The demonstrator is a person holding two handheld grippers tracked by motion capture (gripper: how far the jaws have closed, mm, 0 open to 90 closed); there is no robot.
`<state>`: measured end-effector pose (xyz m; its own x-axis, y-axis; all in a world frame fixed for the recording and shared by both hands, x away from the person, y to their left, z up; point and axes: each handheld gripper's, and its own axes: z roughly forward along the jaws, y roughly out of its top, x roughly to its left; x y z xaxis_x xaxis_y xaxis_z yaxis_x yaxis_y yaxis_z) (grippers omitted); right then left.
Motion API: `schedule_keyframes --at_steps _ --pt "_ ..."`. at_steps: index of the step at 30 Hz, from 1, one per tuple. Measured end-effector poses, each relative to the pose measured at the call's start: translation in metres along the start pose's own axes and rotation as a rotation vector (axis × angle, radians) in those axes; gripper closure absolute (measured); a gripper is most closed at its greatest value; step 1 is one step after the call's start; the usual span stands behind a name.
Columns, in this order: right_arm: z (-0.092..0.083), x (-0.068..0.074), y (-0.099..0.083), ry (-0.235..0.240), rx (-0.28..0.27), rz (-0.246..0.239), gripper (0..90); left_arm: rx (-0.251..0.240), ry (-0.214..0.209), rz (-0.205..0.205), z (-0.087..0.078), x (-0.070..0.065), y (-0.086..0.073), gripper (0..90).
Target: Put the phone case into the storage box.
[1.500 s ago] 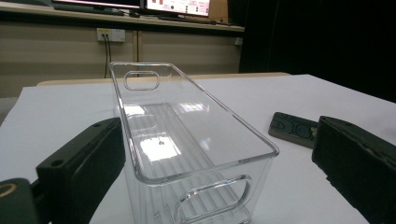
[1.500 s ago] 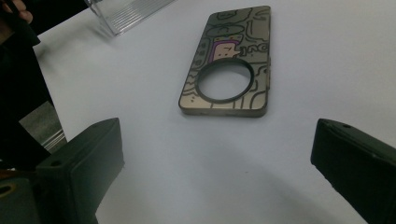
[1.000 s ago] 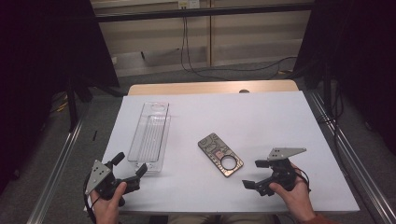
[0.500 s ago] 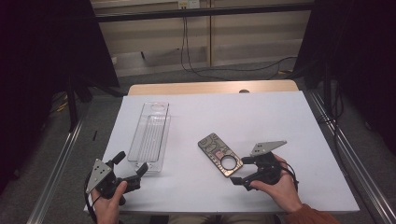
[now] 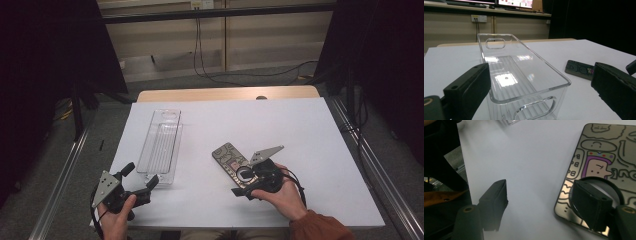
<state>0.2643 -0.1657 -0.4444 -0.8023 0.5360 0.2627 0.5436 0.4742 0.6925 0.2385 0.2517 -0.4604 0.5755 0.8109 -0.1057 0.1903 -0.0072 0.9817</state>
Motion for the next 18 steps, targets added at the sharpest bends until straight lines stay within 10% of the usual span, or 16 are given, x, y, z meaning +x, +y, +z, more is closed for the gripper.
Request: schedule_keyframes --at_steps 18 --pt "0.027 0.004 0.025 0.062 0.064 0.002 46.8 0.000 -0.001 -0.001 0.000 0.000 0.000 2.8"
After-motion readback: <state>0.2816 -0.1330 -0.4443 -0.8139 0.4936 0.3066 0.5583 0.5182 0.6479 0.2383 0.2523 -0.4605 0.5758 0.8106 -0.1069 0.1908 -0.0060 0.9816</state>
